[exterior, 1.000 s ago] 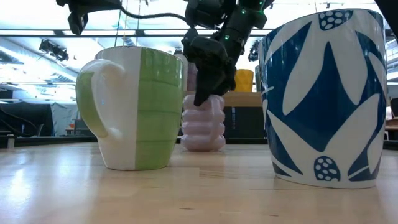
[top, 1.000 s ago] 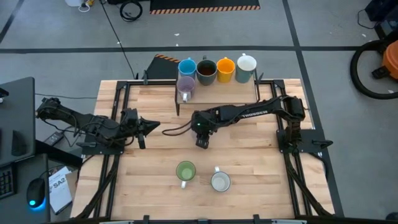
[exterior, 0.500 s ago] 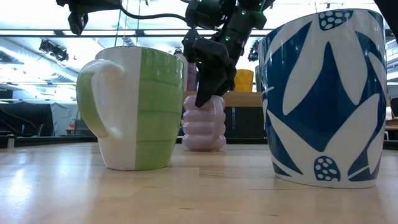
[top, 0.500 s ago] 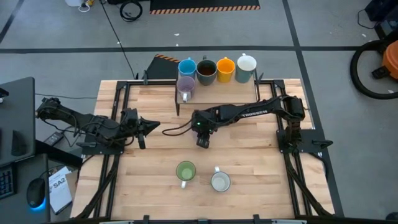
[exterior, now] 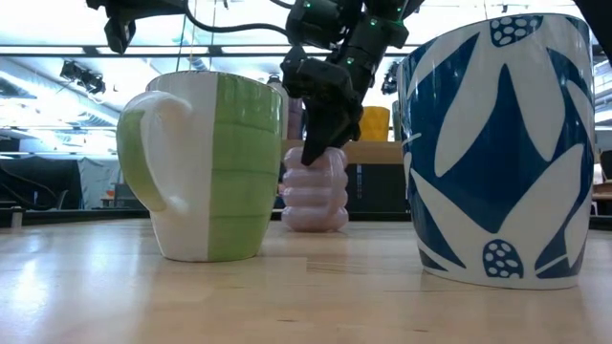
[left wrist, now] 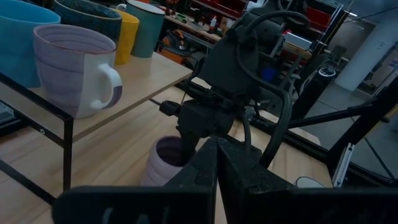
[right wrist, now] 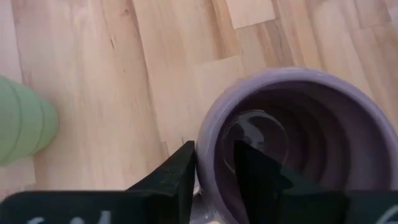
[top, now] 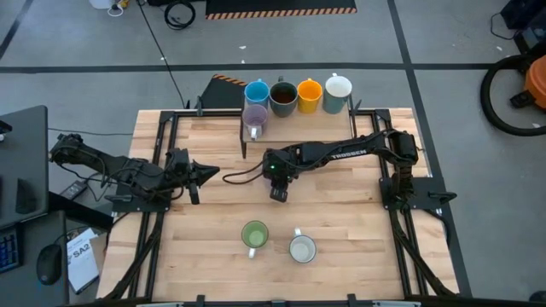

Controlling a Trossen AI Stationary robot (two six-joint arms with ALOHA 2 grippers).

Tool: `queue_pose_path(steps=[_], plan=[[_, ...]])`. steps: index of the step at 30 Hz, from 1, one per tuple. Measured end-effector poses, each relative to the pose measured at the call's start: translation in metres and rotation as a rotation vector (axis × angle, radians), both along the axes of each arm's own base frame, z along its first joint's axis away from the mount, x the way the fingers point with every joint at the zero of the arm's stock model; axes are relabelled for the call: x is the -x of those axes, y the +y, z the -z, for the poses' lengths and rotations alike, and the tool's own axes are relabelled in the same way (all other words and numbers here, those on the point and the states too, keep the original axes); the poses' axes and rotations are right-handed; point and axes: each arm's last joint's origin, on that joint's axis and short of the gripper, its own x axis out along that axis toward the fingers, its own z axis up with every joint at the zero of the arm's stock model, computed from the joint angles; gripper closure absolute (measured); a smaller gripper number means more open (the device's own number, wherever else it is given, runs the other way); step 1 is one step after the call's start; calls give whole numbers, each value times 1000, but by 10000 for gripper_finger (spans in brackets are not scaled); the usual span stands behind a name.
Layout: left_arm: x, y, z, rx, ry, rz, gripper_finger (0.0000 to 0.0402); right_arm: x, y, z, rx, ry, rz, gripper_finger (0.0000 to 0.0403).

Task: Place coffee mugs
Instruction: Put the violet mug on the shelf

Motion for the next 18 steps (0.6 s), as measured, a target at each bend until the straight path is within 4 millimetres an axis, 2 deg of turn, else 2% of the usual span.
queue_pose_path(steps=[9,13,18], plan=[[8,4,-20,-38,-55,-10,386,1,-1,0,-31,2,-33,355],[10,5,-28,-96,-57,-38,386,1,-2,-2,-37,5,-26,355],[10,6,-28,-143,-34,-83,386,-1,-3,-10,-47,10,-32,353]])
